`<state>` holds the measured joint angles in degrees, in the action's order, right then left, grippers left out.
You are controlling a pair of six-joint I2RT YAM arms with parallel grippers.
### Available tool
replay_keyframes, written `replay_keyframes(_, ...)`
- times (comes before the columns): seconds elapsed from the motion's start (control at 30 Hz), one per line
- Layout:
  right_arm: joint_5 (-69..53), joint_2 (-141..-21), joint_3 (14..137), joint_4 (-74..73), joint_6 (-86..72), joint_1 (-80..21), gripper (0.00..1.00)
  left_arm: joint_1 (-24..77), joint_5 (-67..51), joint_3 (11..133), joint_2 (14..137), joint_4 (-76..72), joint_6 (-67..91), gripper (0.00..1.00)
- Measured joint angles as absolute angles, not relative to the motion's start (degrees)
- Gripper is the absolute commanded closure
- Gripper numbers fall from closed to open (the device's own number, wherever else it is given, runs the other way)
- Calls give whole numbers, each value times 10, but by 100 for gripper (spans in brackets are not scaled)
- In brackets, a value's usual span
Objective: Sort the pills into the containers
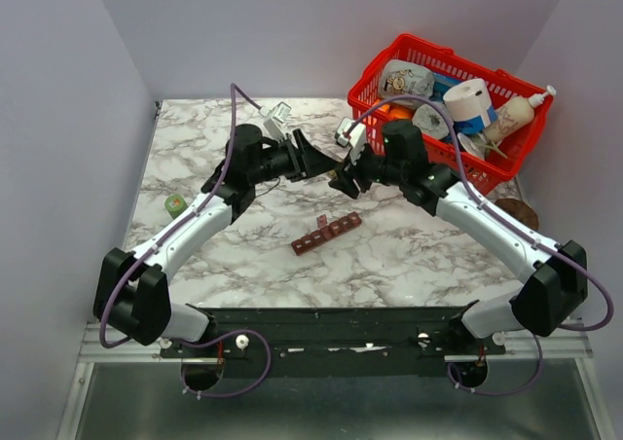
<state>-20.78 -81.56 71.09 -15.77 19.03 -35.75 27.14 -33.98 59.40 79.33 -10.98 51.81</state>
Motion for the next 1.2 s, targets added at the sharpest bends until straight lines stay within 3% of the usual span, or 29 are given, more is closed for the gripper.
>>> replay_keyframes(0.3, -236, -811, 708, -139, 159, -359, 69, 271, -314, 566, 770, -141, 557, 37)
replay_keyframes(0.53, -264, -786, 683, -117, 160, -359, 69, 275, -301, 566, 739, -120, 531, 36)
replay_keyframes(0.73, -272, -781, 673, -116, 161, -358, 69, 275, -293, 581, 734, -84, 504, 54)
replay_keyframes(0.77, -274, -781, 672, -116, 161, -358, 69, 275, -292, 583, 734, -79, 501, 61)
replay_keyframes(0.8, -275, -781, 671, -116, 161, -359, 68, 275, -292, 584, 734, -75, 499, 76)
replay_keyframes(0.87, -277, -781, 670, -116, 162, -358, 66, 276, -292, 584, 733, -71, 495, 84)
replay_keyframes(0.9, -278, -781, 670, -116, 163, -358, 61, 276, -292, 584, 732, -71, 494, 91)
replay_keyframes(0.97, -280, -781, 670, -116, 164, -358, 46, 276, -292, 584, 732, -71, 493, 92)
replay_keyframes(1.0, -280, -781, 670, -116, 164, -358, 31, 276, -292, 584, 732, -71, 494, 94)
replay_keyframes(1.03, -281, -781, 670, -116, 165, -358, 25, 276, -292, 584, 732, -71, 494, 95)
replay_keyframes(1.1, -289, -781, 671, -116, 166, -358, 18, 276, -292, 584, 732, -71, 493, 96)
replay_keyframes(1.2, -304, -783, 678, -118, 169, -358, 16, 276, -289, 584, 732, -71, 495, 97)
